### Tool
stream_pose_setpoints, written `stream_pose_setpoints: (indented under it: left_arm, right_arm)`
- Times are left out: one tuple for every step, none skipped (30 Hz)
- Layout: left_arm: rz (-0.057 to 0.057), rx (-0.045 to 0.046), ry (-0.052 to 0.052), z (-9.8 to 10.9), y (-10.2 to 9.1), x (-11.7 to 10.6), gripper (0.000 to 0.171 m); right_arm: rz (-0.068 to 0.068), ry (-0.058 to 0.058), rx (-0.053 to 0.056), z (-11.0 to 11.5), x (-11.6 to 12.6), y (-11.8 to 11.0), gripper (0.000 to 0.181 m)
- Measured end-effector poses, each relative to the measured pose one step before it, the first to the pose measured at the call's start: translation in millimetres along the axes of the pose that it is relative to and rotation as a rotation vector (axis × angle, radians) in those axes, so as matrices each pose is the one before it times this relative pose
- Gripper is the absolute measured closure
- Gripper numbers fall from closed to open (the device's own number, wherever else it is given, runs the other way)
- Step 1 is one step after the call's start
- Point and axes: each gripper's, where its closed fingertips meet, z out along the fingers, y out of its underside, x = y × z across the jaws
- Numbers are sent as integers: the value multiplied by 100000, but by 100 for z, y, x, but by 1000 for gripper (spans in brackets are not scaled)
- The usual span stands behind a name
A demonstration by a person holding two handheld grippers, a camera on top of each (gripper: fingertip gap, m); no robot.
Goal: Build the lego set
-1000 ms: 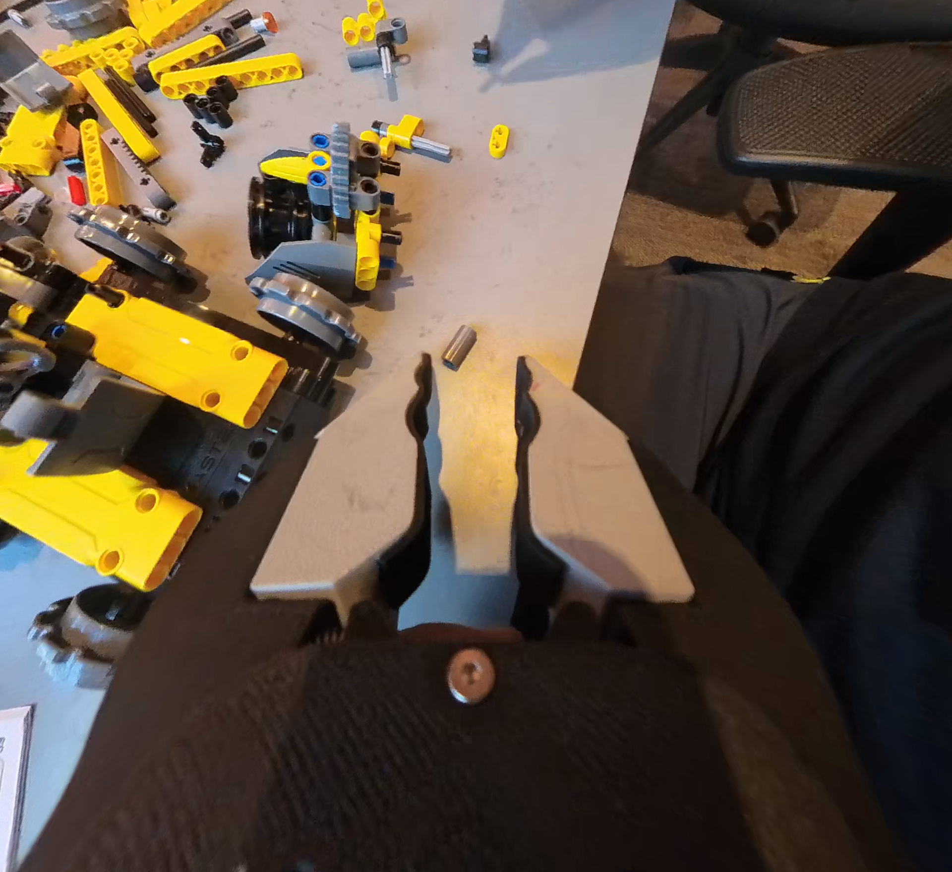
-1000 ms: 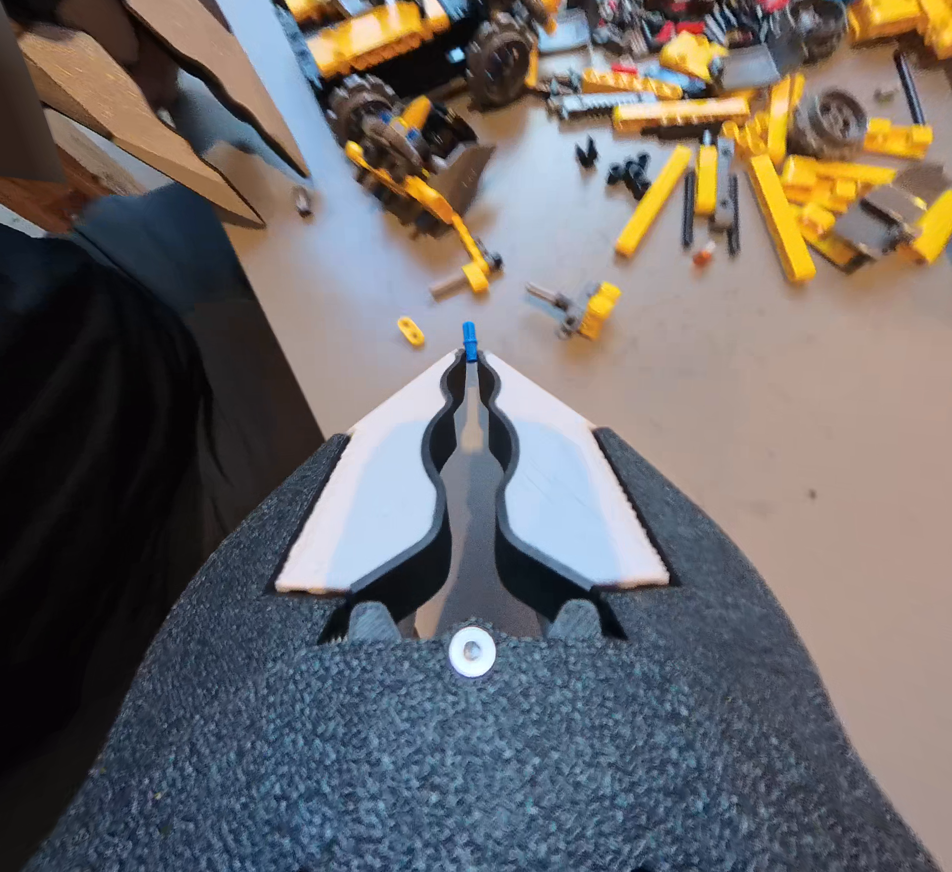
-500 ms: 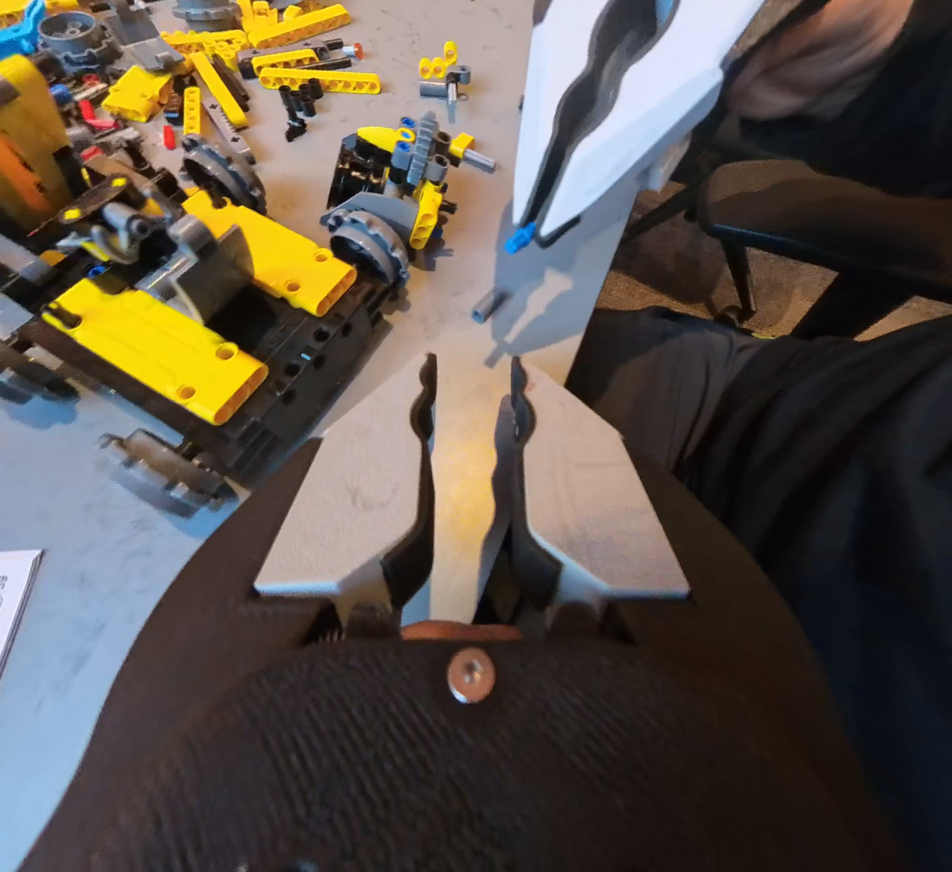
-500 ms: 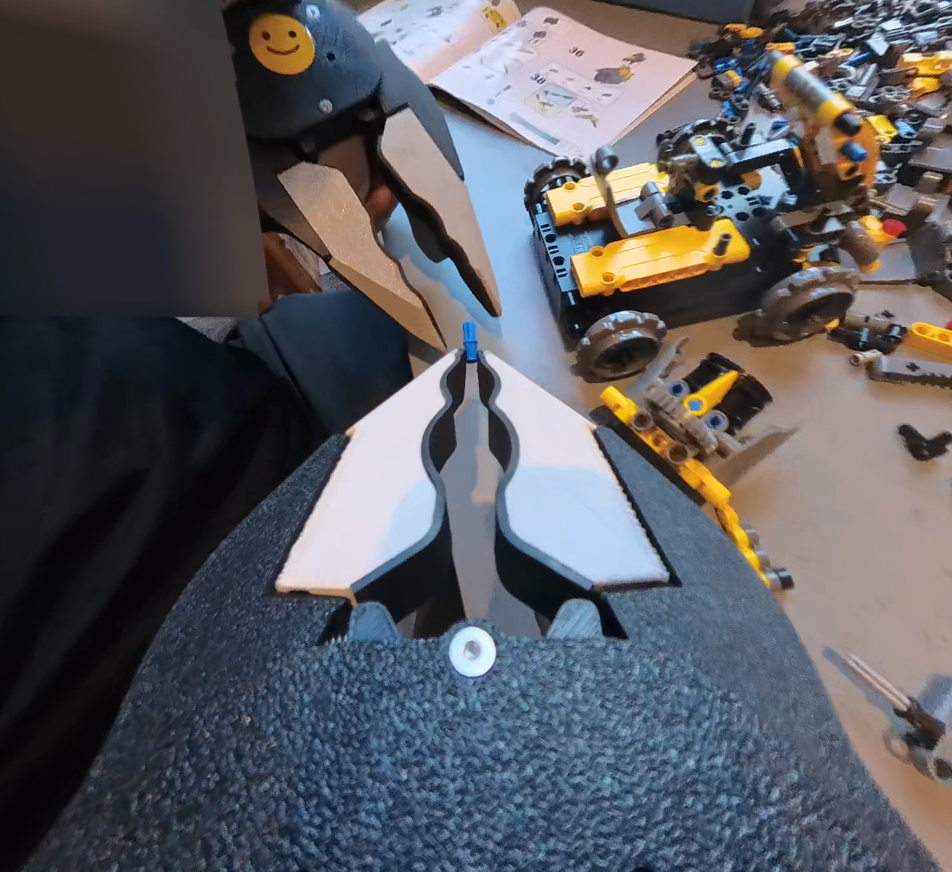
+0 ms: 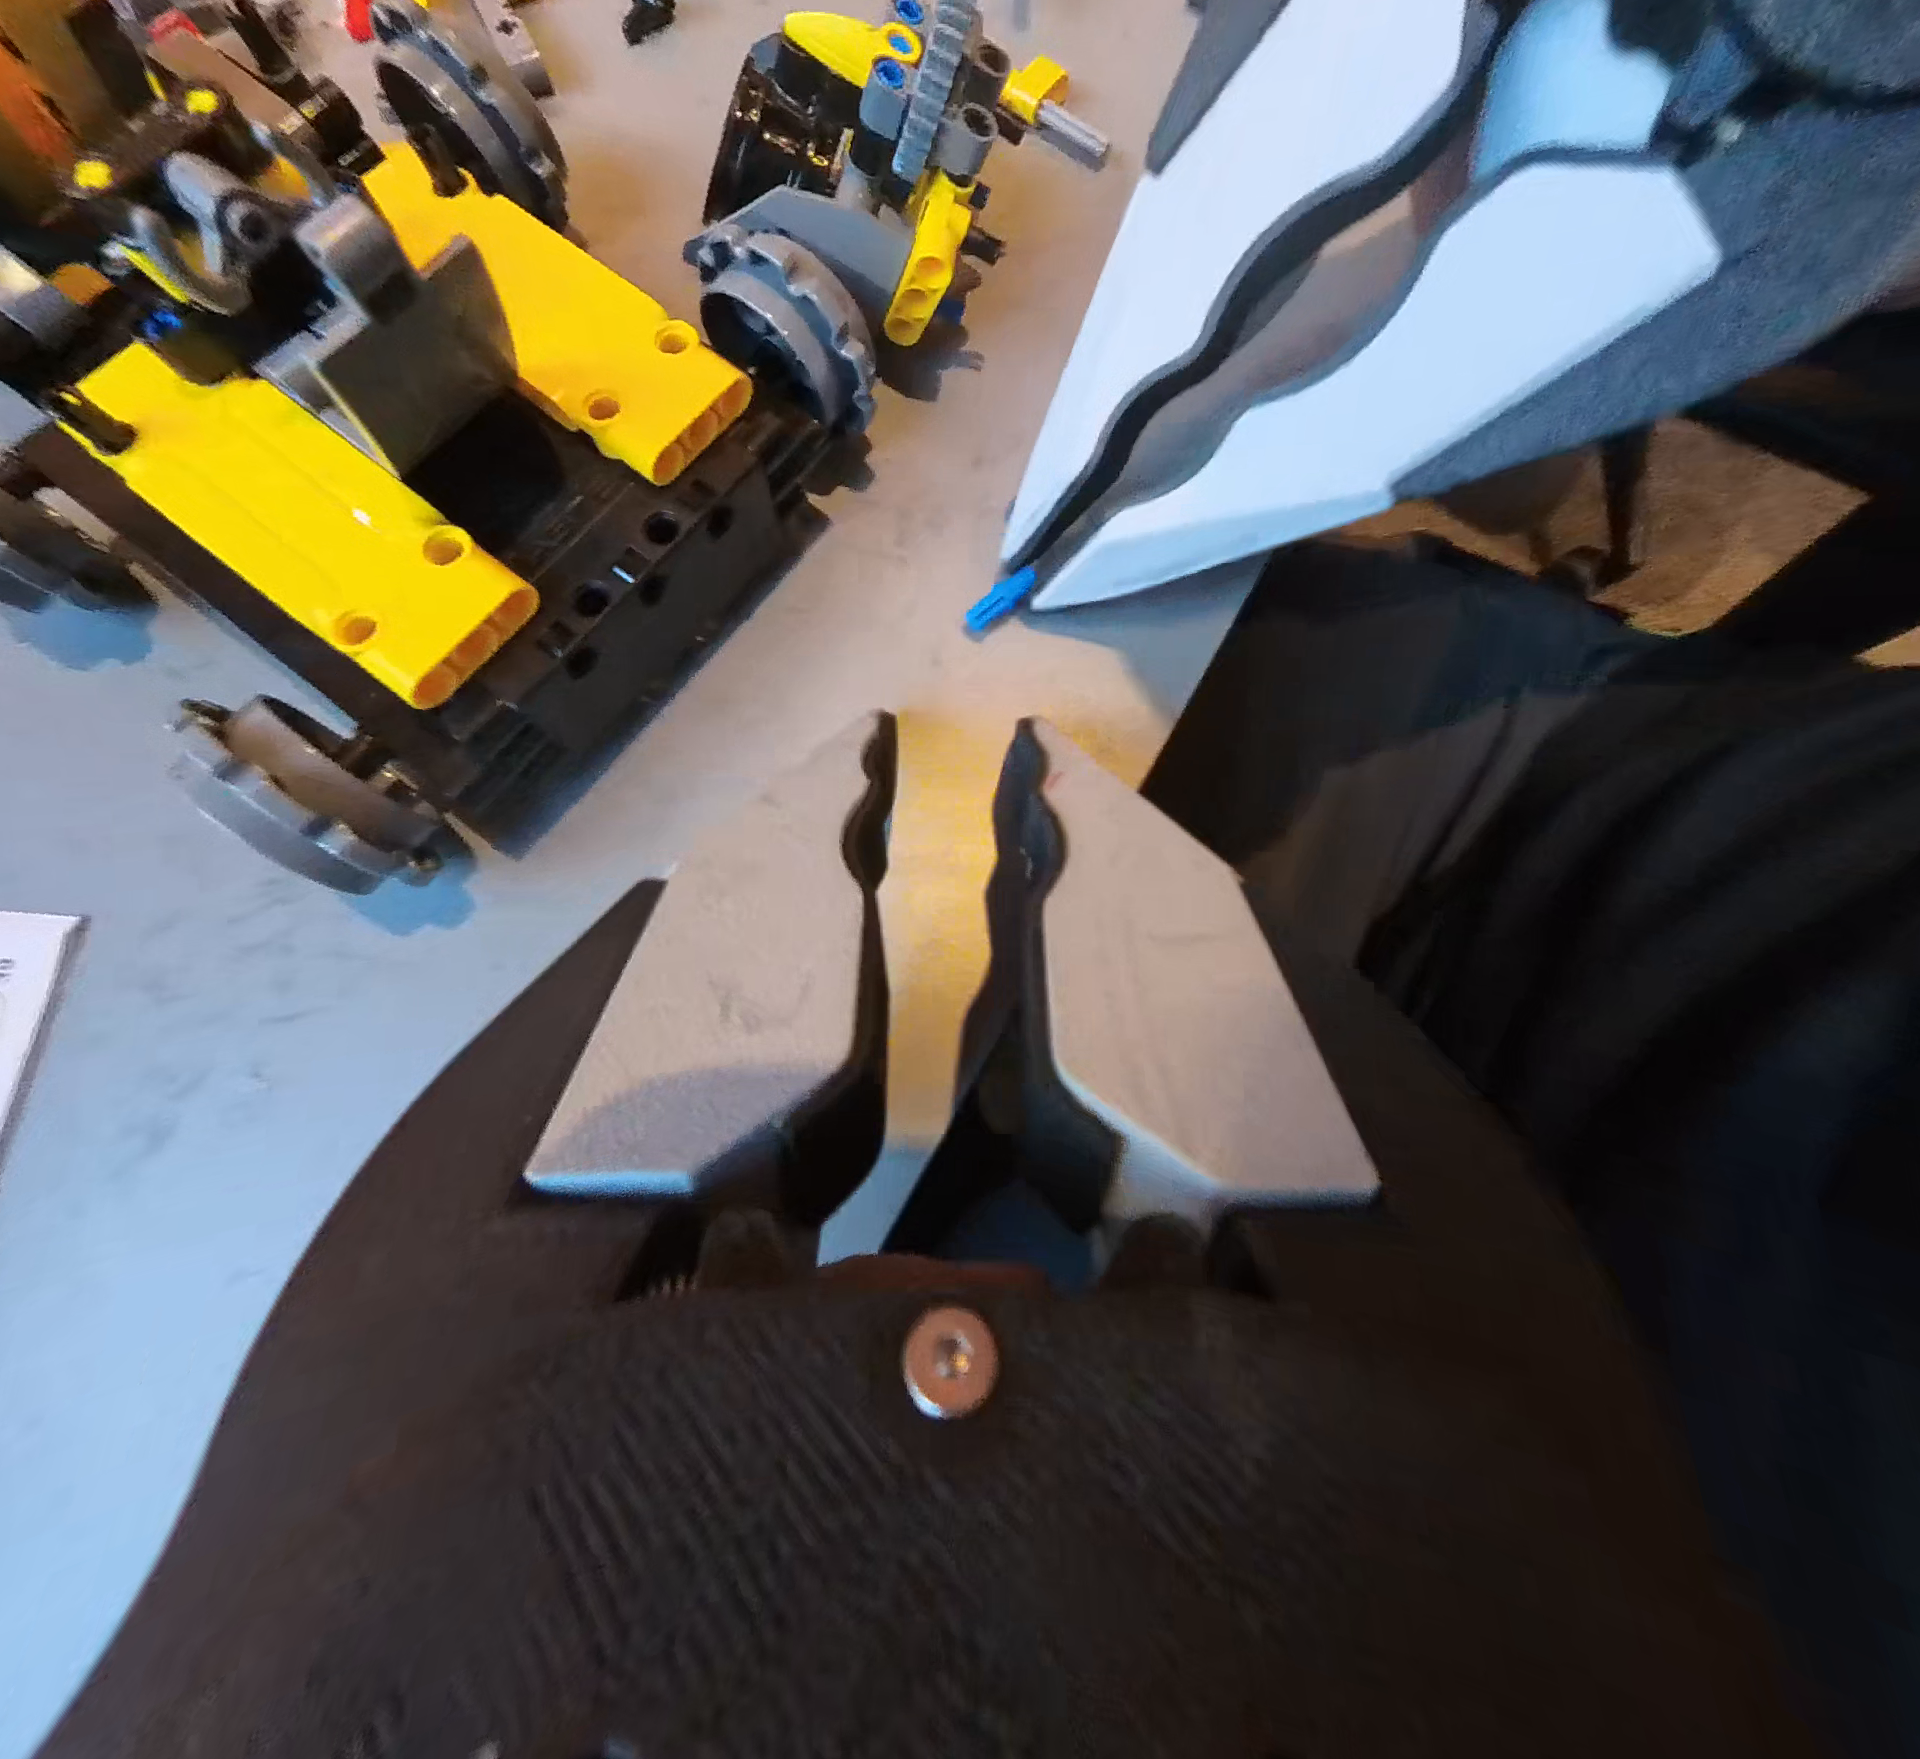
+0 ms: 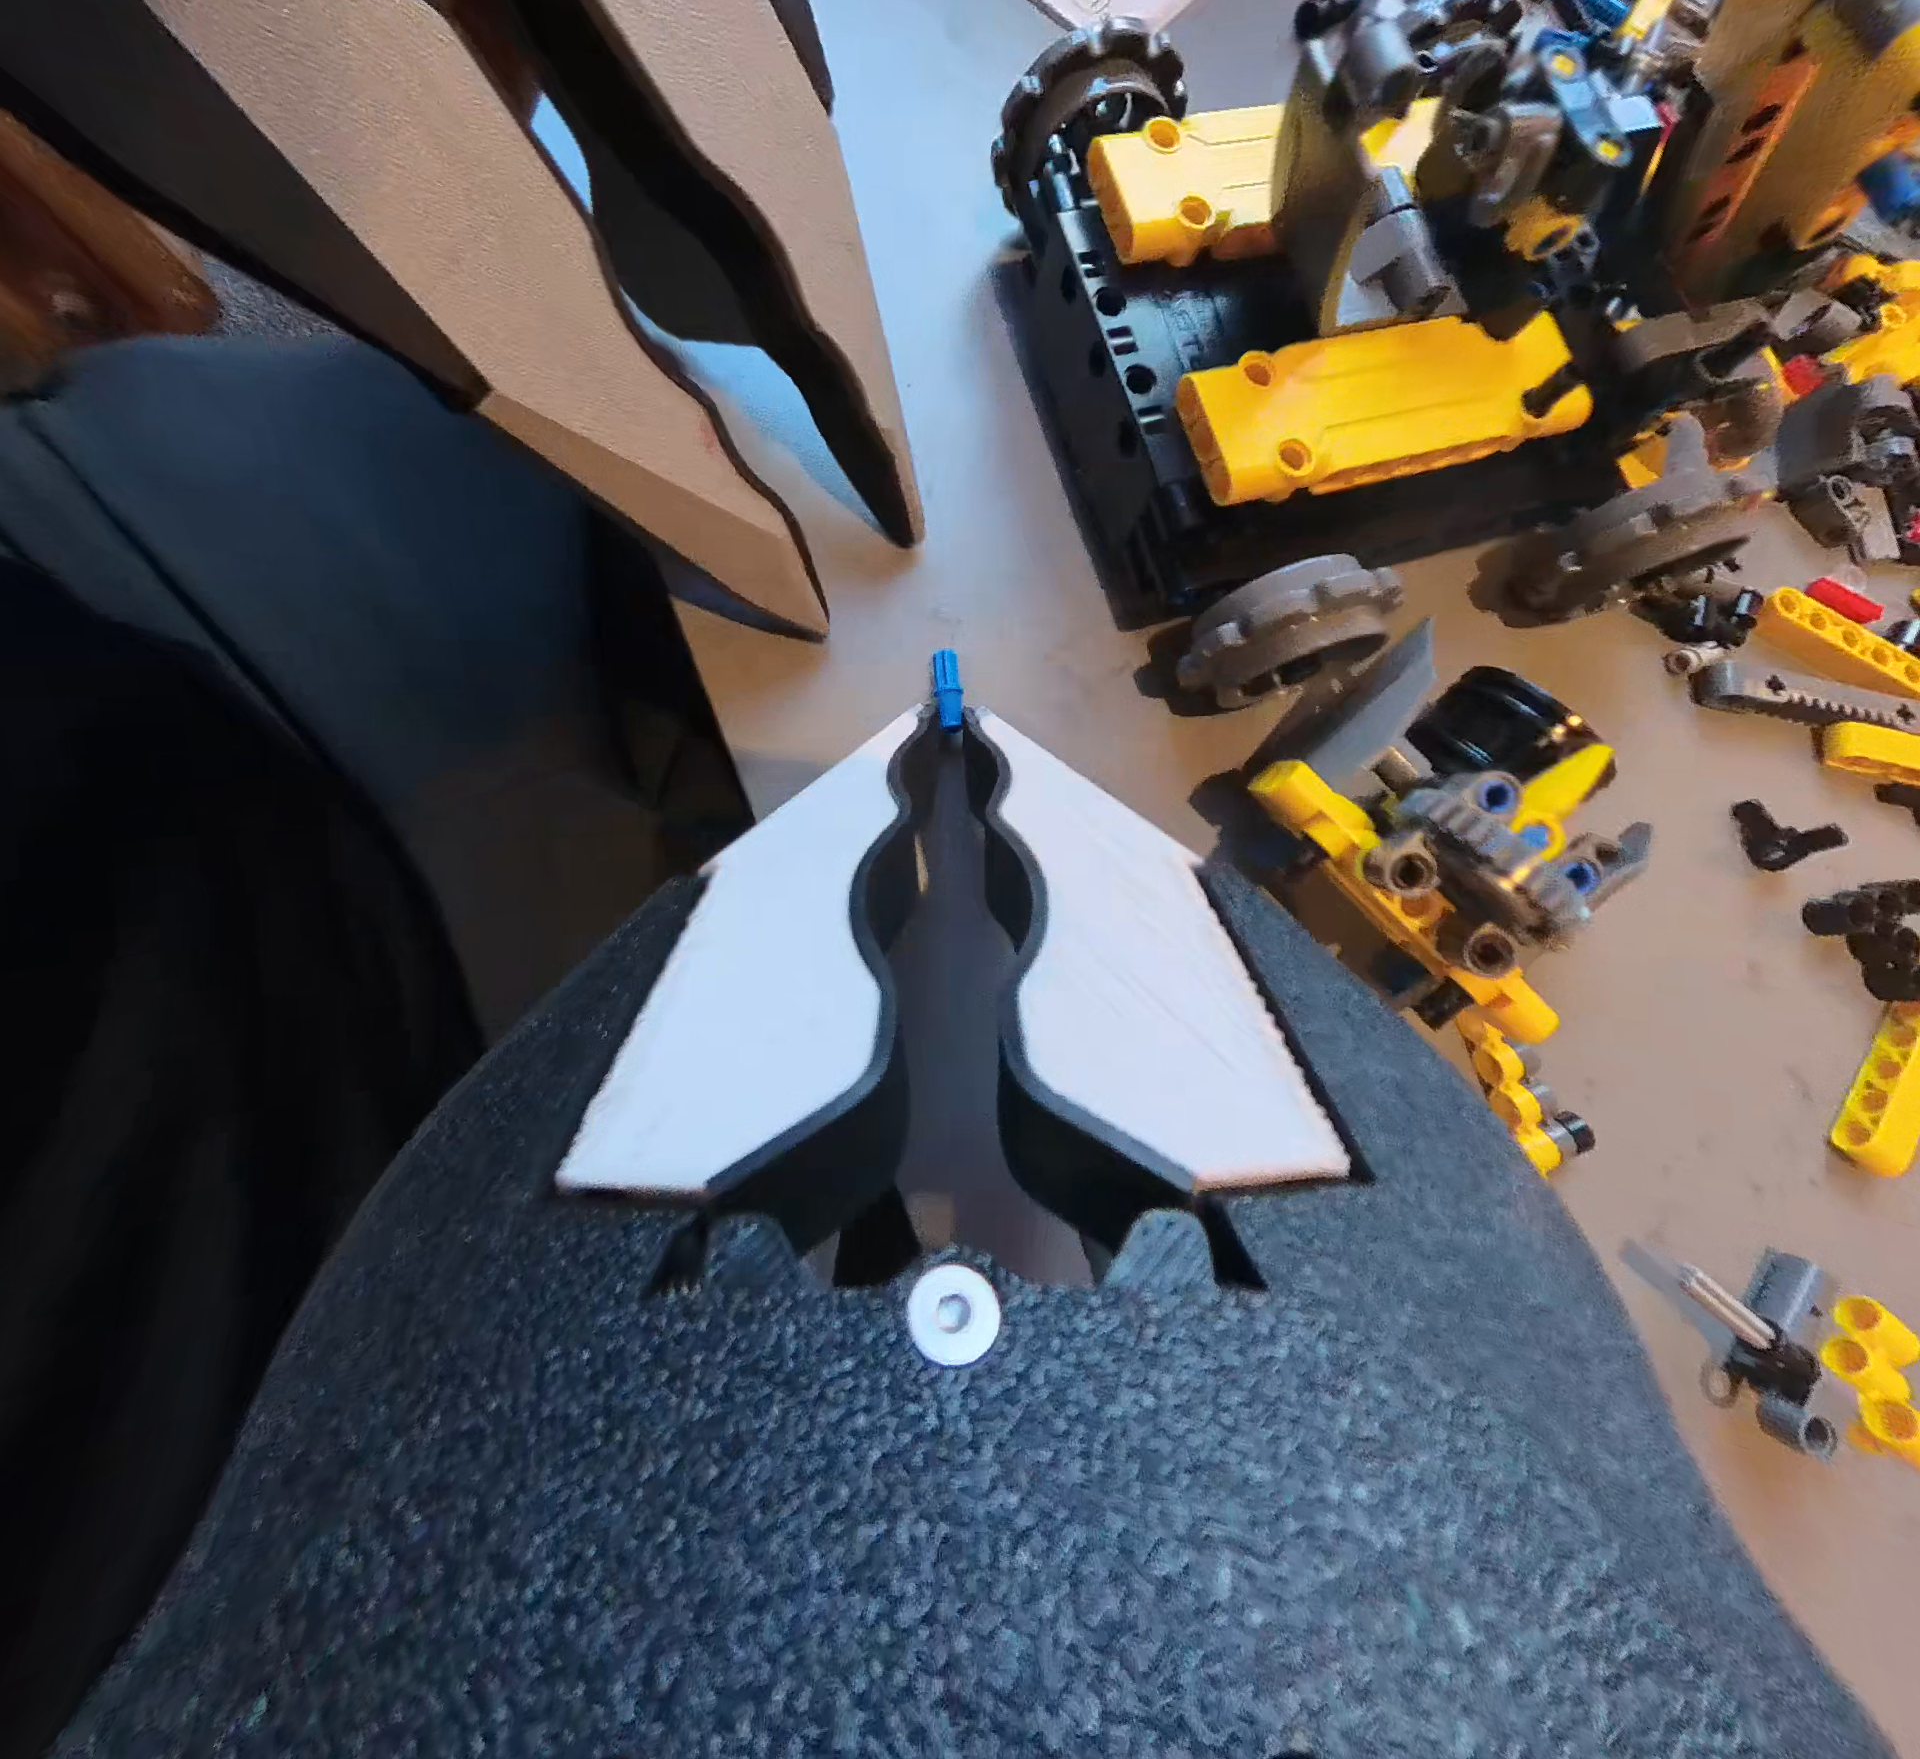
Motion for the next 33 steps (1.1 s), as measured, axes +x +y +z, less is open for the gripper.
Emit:
stream_pose_setpoints:
  left_arm:
    - [-1510,1007,457,58,-77,30,151]
    - [-667,391,-526,52,-46,-120,152]
    - [12,-100,-920,70,-60,-177,153]
    - [569,-20,-1372,117,-104,-232,153]
    - [620,134,-1354,156,-124,-235,154]
    - [431,229,-754,187,-157,-128,153]
    - [269,276,371,201,-169,81,151]
    - [246,326,264,189,-149,68,151]
    - [654,301,-745,137,-114,-79,151]
    - [775,23,-2103,73,-42,-324,152]
    - [198,64,-2529,-1,-36,-438,150]
    - [-526,-644,-1052,-82,69,-220,150]
    - [-714,-591,187,-184,88,-2,150]
    - [-752,61,52,-254,47,43,149]
    - [-913,174,342,-276,57,145,149]
    - [-1157,52,1384,-237,83,358,149]
    - [-1288,115,2069,-161,79,513,149]
    - [-1019,538,2039,-76,20,539,148]
    - [-304,505,1180,52,2,413,148]
    - [781,-83,-71,206,44,198,148]
    - [1564,-762,-1189,341,91,-47,148]
    - [1578,230,-1450,287,-113,-130,149]
    - [1048,-430,-735,155,-98,-96,149]
    - [452,-918,-568,73,-61,-139,150]
    - [249,-821,-359,-19,-17,-171,148]
    - [-178,-211,59,-152,-38,-135,148]
    - [-589,371,51,-278,-63,-141,148]
    - [-989,580,157,-350,-85,-115,148]
    - [-1349,593,1055,-376,-122,68,148]
    - [-1339,771,2064,-338,-199,323,148]
    - [-762,680,2656,-219,-233,518,147]
    - [179,-251,2392,-33,-135,581,147]
    - [1266,-1325,1427,171,10,486,145]
  right_arm:
    - [-483,799,-707,118,-112,-65,177]
    - [-469,-388,-345,13,-228,-96,177]
    - [305,-1210,-107,-17,-294,-109,177]
    - [711,-1300,241,-36,-283,-106,175]
    - [712,-1073,158,-18,-240,-57,173]
    - [780,-587,-334,27,-162,63,172]
    - [910,329,-20,41,-7,61,171]
    - [1158,358,689,34,33,-20,171]
    - [1502,-85,548,44,-15,-16,171]
    - [1594,82,358,26,-22,-17,172]
    - [987,449,274,-6,-14,13,172]
    - [368,1216,224,-70,87,32,171]
    - [-338,1538,-141,-108,147,76,171]
    - [-850,1055,-328,-169,73,115,170]
    - [-505,457,-208,-186,-3,112,170]
    - [116,-169,-62,-159,-74,124,170]
    - [361,-1016,-73,-82,-183,150,171]
    - [382,-1214,264,-15,-204,90,173]
    - [232,-907,715,19,-144,-16,174]
    - [36,-652,584,55,-78,-53,175]
    - [-55,-662,493,91,-53,-78,175]
    - [81,-543,429,99,-25,-107,175]
    - [86,-553,322,101,-52,-102,175]
    - [-249,-617,359,92,-97,-85,174]
    - [-399,-760,270,16,-137,-38,174]
    - [-312,-1527,262,-109,-216,9,171]
    - [100,-585,339,-263,-20,77,170]
    - [54,797,362,-396,298,141,170]
    - [120,1433,339,-485,483,184,170]
    - [600,1462,470,-518,544,167,170]
    - [864,1061,450,-451,516,165,170]
    - [371,712,385,-352,438,158,170]
    - [-379,904,68,-236,436,170,169]
